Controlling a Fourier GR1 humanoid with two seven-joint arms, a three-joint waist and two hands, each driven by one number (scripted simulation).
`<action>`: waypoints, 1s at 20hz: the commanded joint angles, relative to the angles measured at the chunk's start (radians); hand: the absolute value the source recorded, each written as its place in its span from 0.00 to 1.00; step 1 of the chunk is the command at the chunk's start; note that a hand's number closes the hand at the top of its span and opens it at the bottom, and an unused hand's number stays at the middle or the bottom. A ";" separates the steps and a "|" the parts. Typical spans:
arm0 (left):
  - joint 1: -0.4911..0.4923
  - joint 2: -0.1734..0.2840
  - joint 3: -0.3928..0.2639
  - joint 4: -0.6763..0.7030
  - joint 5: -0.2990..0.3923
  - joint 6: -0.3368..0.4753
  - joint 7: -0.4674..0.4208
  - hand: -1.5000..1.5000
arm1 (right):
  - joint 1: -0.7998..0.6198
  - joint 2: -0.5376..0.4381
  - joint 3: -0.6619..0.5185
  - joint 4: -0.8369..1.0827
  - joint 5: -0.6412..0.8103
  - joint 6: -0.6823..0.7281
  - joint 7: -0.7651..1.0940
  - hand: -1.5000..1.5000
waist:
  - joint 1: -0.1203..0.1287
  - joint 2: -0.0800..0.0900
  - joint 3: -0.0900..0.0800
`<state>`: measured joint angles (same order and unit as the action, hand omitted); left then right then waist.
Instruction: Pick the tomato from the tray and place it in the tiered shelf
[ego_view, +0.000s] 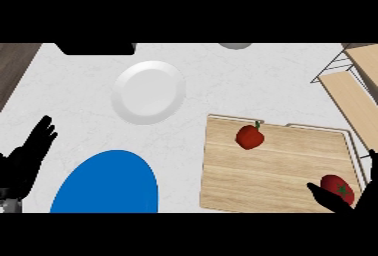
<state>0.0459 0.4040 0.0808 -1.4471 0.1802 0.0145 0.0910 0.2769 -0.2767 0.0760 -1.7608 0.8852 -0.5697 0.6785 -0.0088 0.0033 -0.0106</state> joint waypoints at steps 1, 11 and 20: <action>-0.019 -0.026 -0.027 -0.016 -0.013 0.017 0.021 0.50 | 0.027 -0.044 0.052 -0.093 0.095 0.273 0.210 0.00 | 0.007 0.000 0.001; -0.026 -0.032 -0.026 0.001 -0.020 0.002 0.005 0.50 | -0.135 -0.110 0.124 -0.253 0.046 0.919 0.593 0.00 | 0.026 -0.001 0.007; -0.048 -0.026 0.010 0.070 -0.023 -0.028 -0.028 0.50 | -0.176 -0.071 0.070 -0.106 0.044 0.933 0.516 0.00 | 0.013 -0.001 0.010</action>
<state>0.0127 0.3742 0.0825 -1.4012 0.1615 0.0013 0.0758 0.1392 -0.3649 0.1479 -1.9435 0.9111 0.2842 1.0872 0.0069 0.0015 -0.0019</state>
